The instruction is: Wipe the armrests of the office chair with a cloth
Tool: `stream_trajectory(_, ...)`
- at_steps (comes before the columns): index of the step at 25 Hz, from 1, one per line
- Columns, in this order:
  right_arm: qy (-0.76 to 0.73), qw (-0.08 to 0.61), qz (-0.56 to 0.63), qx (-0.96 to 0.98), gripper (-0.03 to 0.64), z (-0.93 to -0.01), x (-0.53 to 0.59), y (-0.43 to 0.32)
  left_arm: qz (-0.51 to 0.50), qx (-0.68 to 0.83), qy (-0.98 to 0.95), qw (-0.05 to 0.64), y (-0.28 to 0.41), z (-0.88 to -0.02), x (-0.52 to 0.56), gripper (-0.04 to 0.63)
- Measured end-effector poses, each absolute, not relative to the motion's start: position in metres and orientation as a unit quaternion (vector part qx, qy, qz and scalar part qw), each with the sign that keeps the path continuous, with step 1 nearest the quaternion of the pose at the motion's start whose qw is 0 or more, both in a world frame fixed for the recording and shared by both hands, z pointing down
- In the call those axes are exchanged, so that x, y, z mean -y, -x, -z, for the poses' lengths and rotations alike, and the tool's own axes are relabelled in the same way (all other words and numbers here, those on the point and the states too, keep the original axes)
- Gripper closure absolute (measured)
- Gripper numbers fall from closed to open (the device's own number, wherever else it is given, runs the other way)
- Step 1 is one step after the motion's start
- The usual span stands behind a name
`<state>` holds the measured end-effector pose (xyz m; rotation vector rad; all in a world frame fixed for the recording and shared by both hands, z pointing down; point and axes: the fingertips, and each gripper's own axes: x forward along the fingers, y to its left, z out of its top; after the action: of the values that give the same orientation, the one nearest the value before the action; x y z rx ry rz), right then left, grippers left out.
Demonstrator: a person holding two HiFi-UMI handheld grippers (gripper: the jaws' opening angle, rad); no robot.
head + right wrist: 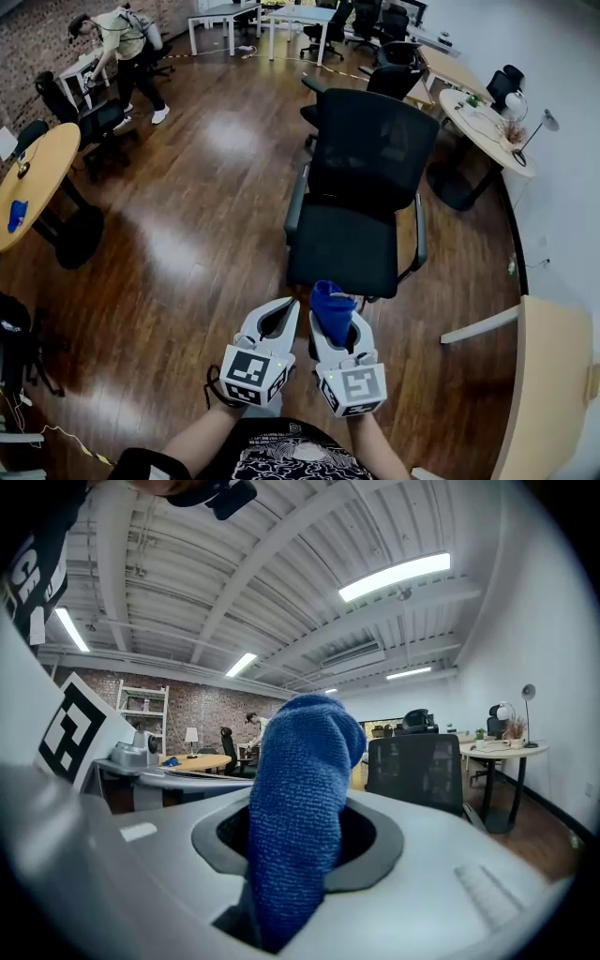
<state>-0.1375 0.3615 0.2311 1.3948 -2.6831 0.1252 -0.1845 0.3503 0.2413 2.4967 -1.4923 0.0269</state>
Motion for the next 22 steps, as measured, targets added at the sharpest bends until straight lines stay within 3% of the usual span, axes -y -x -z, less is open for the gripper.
stream_trajectory(22,-0.471,0.076,-0.024,0.878,0.479,-0.227,-0.184,0.183,0.003,0.493,-0.86,0.128,0.235,-0.243,-0.175,0.592)
